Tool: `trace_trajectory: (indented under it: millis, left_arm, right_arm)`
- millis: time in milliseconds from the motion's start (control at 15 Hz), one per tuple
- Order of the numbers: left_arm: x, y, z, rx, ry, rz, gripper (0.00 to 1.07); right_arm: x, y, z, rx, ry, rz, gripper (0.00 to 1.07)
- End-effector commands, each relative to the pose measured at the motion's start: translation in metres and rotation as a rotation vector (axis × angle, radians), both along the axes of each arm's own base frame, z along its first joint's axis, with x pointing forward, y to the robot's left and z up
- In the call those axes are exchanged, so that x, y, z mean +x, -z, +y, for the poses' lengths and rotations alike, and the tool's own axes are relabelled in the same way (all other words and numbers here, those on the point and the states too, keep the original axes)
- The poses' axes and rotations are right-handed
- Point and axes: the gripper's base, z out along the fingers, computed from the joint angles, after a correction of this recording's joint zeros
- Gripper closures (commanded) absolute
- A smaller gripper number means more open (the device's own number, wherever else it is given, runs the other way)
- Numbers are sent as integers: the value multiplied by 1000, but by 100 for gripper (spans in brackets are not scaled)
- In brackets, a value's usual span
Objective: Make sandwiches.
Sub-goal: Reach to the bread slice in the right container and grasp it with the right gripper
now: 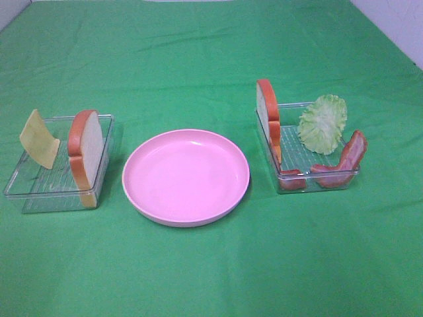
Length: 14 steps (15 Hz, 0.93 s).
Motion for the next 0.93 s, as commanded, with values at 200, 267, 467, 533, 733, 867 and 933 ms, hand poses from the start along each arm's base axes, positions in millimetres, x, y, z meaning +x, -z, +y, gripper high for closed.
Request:
trace_trajectory:
  millis: [200, 267, 467, 533, 733, 867, 933]
  left_arm:
    - [-1, -1, 0, -9, 1, -23, 4]
    - [-1, -1, 0, -9, 1, -23, 4]
    - [-1, -1, 0, -9, 1, -23, 4]
    - [-1, -1, 0, -9, 1, -23, 4]
    - [-1, -1, 0, -9, 1, -23, 4]
    - [-1, -1, 0, -9, 1, -23, 4]
    - [-1, -1, 0, -9, 1, -23, 4]
  right_arm:
    - [-3, 1, 0, 6, 5, -21, 20]
    - [-3, 1, 0, 6, 5, -21, 20]
    - [-3, 1, 0, 6, 5, -21, 20]
    - [-3, 1, 0, 6, 5, -21, 20]
    - [-3, 1, 0, 5, 6, -21, 20]
    - [-3, 0, 0, 5, 6, -22, 20]
    - [-2, -3, 0, 12, 11, -28, 22]
